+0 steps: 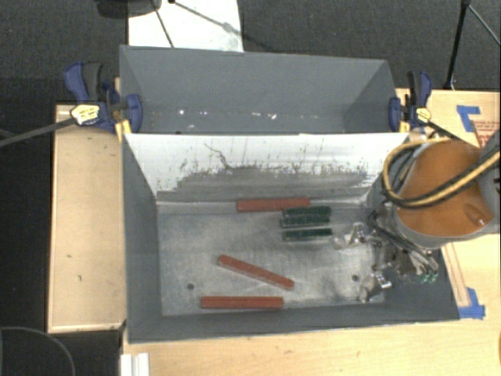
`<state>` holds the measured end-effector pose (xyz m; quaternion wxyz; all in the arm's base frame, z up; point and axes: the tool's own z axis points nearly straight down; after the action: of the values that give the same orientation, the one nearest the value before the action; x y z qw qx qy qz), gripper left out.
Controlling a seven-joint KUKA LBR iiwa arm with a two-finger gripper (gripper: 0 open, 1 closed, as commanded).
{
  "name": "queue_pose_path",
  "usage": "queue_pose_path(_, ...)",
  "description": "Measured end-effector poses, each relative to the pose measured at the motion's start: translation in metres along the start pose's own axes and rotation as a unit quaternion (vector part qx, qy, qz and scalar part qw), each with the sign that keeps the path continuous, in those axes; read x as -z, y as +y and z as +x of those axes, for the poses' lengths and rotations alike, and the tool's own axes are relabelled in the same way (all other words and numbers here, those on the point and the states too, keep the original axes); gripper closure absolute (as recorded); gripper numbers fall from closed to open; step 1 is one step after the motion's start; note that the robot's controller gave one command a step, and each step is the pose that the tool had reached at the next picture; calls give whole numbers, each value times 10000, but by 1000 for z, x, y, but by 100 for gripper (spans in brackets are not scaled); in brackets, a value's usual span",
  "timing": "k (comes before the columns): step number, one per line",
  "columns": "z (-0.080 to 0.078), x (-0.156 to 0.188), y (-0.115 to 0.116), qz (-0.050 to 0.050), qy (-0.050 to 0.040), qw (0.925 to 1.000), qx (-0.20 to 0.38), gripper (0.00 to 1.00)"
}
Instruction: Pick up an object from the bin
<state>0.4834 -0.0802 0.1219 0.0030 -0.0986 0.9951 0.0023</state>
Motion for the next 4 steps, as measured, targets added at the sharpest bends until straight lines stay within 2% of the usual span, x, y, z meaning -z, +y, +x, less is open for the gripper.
queue_pose_path(1, -40, 0, 21, 30, 33, 9999, 132, 0)
queue_pose_path(2, -50, -25, 53, 18, -11, 9983, 583, 0)
queue_pose_path(3, -77, -42, 45, -29, 124, 9998, 174, 0)
queue_pose_path(4, -80, -42, 71, 34, 124, 9989, -449, 0)
